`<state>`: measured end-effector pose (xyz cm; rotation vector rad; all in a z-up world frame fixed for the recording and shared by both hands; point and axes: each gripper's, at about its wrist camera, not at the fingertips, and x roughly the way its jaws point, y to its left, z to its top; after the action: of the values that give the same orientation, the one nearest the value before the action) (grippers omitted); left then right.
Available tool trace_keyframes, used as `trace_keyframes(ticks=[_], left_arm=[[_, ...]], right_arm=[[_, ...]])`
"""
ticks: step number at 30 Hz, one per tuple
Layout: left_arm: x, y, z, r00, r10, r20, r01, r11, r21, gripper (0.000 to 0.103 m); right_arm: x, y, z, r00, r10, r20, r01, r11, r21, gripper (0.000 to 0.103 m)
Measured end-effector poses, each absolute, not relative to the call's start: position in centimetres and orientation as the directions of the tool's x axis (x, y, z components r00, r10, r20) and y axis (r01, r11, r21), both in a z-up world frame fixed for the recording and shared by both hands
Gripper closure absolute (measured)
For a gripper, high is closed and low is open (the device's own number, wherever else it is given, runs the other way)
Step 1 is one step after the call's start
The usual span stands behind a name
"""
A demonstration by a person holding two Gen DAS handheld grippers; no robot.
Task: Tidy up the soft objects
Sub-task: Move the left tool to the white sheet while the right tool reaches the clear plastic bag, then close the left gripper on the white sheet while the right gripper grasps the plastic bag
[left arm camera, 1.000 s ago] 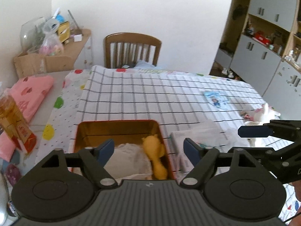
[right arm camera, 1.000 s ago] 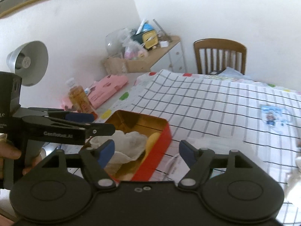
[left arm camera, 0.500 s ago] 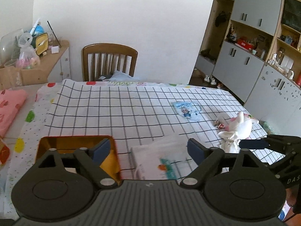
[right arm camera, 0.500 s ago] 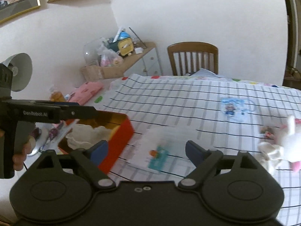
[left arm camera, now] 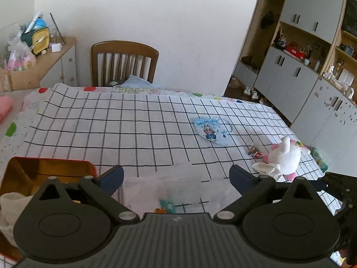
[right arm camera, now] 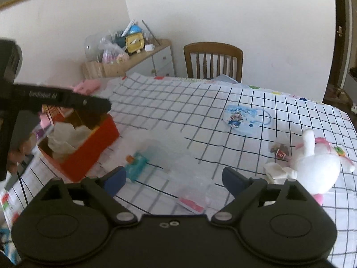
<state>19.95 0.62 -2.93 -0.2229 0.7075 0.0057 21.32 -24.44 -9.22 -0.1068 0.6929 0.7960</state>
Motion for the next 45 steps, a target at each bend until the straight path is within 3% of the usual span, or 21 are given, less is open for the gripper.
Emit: trace_keyframes(ticks=[22,26,32,36,38,45], left_arm=[[29.9,-3.0,-10.3,0.609,-0.059,-0.791,-0.001,0.997,-0.075,0.002],[31.2,-2.5,-11.4,0.587,-0.064,-0.807,-0.026,0.995,-0.098,0.002],[32.2,-3.0,-12.7,0.564,-0.050,-0.824,-0.024,0.997,-0.077,0.002],[32.2,-3.2,-12.9,0.563,-0.057,-0.825,-0.013,0.997,-0.079,0.003],[32.3,-3.3,-12.9,0.564,-0.052,-0.824,-0.007,0.998,-0.068,0.008],[32.1,-3.6,-13.1,0.561,-0.037,-0.827,0.010,0.999,-0.038,0.044]], right_arm=[[26.4,-21.4,-14.7,0.362,0.621,-0.695,-0.785,0.606,0.132,0.019],[27.1,-20.7,-15.0,0.352,0.626,-0.696,-0.793,0.595,0.133,0.021],[27.8,-19.6,-16.1,0.352,0.598,-0.720,-0.791,0.601,0.113,0.033],[28.2,-19.8,-16.5,0.361,0.579,-0.731,-0.779,0.618,0.105,0.046],[28.4,-20.0,-16.8,0.364,0.569,-0.737,-0.771,0.628,0.104,0.052],[29.2,-21.0,-16.9,0.388,0.562,-0.731,-0.724,0.677,0.136,0.072]])
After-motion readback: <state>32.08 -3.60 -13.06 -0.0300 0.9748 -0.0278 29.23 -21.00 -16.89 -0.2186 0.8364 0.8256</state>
